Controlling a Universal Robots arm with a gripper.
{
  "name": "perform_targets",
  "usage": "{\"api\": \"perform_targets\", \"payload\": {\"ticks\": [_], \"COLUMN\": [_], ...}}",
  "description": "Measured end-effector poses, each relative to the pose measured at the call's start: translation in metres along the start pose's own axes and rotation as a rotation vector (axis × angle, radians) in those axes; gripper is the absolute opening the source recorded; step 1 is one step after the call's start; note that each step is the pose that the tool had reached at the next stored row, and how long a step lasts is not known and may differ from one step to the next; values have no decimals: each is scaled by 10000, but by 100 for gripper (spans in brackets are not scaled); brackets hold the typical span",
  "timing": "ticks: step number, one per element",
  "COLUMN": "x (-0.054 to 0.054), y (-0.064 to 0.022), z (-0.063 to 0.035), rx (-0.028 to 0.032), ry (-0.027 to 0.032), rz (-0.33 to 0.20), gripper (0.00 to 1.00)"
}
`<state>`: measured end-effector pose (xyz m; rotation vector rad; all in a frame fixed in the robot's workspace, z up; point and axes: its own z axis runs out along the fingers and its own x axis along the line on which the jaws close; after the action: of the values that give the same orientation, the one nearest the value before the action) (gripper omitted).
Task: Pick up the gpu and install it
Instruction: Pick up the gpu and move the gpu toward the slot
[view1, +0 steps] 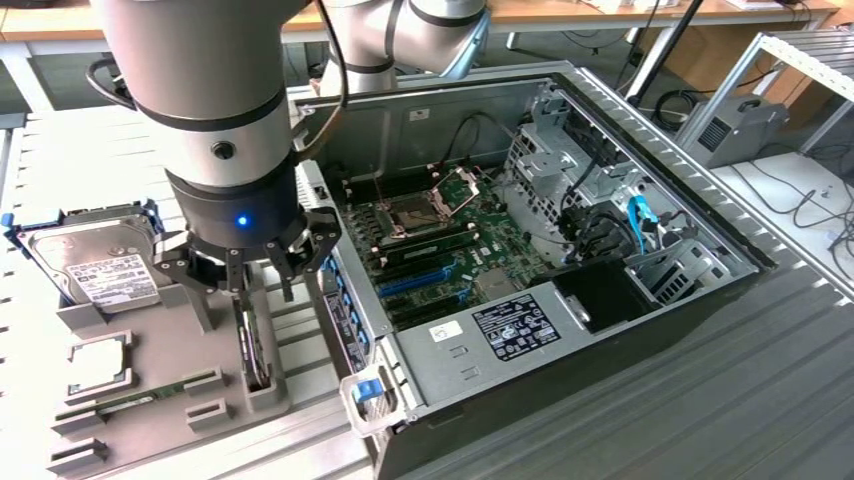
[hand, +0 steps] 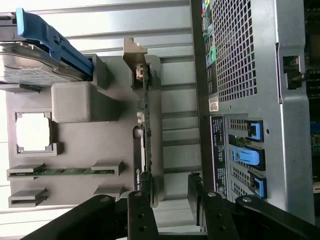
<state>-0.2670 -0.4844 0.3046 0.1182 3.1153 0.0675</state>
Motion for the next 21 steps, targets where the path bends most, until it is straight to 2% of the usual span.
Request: {"api": "perform_targets", "payload": {"ticks": [21], "x": [3], "y": [-7], "z": [153], "rx": [1], "ry": [17], "rz": [0], "gripper": [42]}}
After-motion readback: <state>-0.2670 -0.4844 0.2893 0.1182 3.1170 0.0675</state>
